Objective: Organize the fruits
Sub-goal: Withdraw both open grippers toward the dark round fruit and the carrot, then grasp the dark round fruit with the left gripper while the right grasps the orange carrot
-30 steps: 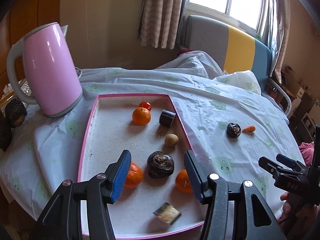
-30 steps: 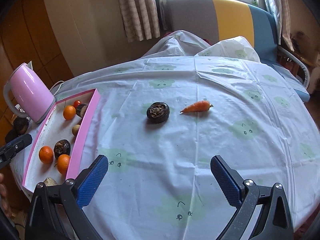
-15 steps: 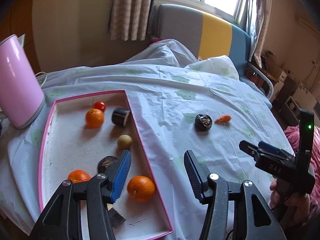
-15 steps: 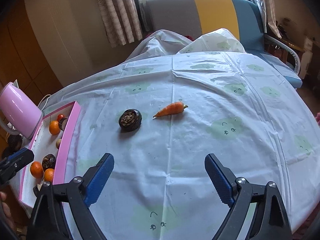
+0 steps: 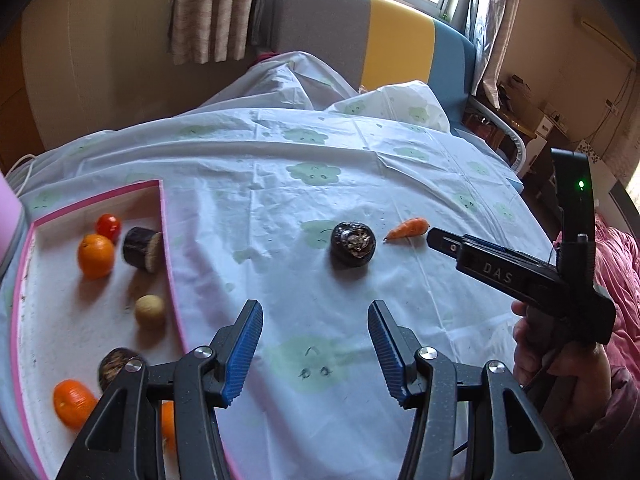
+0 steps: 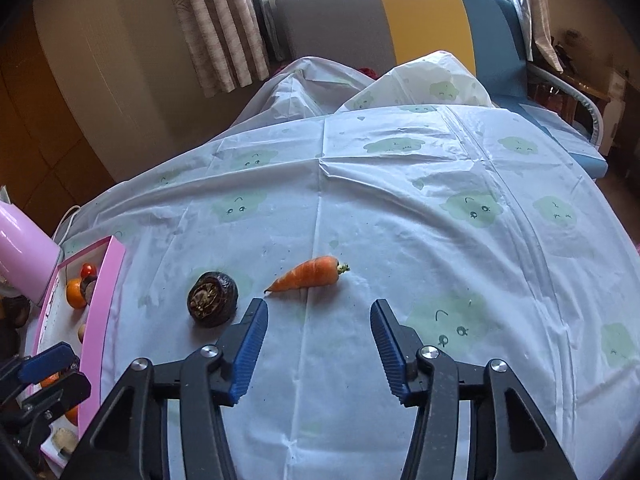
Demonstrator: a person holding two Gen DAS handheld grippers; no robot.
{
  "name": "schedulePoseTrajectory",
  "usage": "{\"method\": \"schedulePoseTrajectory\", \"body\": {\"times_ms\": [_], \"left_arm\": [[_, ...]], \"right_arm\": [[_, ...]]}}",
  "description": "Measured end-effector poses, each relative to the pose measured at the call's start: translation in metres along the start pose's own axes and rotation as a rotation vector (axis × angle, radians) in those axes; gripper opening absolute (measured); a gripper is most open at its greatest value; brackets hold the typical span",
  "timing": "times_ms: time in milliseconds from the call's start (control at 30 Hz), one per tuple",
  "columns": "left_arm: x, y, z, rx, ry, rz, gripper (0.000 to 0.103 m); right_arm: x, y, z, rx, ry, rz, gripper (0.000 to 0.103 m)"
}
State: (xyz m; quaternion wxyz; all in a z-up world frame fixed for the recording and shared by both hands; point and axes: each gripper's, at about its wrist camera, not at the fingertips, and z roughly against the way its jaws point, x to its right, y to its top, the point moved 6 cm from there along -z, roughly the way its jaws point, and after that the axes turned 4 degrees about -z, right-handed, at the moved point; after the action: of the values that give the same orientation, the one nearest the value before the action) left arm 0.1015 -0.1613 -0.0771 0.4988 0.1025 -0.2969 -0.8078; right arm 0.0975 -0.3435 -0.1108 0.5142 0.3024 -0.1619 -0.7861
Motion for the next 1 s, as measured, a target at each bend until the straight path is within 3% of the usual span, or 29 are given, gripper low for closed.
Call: {"method": "schedulePoseTrajectory", "body": {"times_ms": [333, 633, 767, 833, 1000], "left_arm": [[0.028, 0.021, -0.053, -0.051, -0.047, -0.007, 0.056], [0.029, 0.030, -0.094, -0.091, -0.007, 0.000, 0.056], [0.028, 0.034, -0.098, -0.067, -0.009, 0.005, 0.055], [0.026, 0.035, -0.098, -0.055, -0.011, 0.011, 0.042], [0.022, 0.032, -0.095, -0.052, -0.048, 0.029, 0.041]], "right_arm": [[0.009, 0.012, -0.018, -0.026, 0.031, 0.023, 0.054], [0.006, 0.025, -0.035, -0.060, 0.095, 0.054, 0.056], [0.003, 0.029, -0.045, -0.072, 0.101, 0.074, 0.058], [0.002, 0.030, -0.050, -0.079, 0.105, 0.079, 0.058], [-0.004, 0.027, -0.058, -0.093, 0.102, 0.113, 0.055]]}}
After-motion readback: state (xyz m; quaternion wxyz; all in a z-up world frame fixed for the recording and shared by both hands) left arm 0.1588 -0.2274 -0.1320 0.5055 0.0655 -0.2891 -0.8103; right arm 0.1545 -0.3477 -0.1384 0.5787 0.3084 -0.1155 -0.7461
